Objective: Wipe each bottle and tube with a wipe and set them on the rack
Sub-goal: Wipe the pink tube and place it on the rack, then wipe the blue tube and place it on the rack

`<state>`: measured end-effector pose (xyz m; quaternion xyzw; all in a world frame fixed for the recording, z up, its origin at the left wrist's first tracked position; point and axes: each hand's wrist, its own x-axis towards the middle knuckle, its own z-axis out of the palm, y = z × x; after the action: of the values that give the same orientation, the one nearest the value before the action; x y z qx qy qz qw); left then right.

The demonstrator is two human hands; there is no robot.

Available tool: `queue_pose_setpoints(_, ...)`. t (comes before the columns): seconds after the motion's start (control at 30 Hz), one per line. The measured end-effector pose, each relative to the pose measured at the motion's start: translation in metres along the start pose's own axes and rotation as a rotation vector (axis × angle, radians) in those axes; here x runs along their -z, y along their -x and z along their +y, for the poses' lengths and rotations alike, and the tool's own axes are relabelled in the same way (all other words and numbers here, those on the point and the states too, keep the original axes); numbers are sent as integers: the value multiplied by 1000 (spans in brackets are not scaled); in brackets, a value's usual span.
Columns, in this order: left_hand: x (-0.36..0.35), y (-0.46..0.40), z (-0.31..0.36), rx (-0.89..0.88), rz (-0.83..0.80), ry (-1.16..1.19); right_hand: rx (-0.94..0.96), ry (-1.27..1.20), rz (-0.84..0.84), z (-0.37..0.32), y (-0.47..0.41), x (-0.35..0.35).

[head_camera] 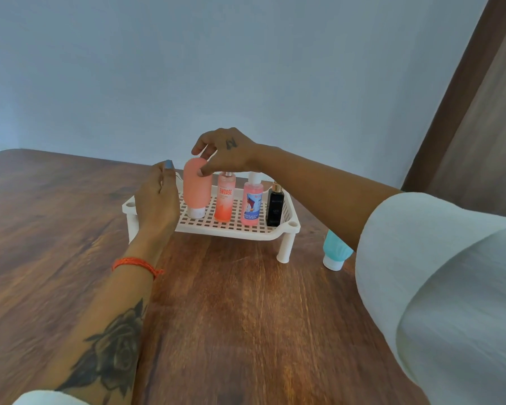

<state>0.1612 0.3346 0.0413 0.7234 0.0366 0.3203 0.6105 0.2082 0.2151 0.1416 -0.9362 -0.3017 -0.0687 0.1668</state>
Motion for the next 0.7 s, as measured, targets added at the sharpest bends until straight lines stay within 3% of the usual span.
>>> queue_pose_setpoints(0.17, 3, 13, 11, -139, 19, -82, -15, -58, 112, 8, 25, 25)
queue_pose_setpoints(0.37, -8, 45, 34, -333, -26, 3, -63, -126, 215, 32, 82, 55)
queue_pose_setpoints(0.7, -81, 121, 84, -493, -356, 18, -202, -214, 366, 85, 198, 58)
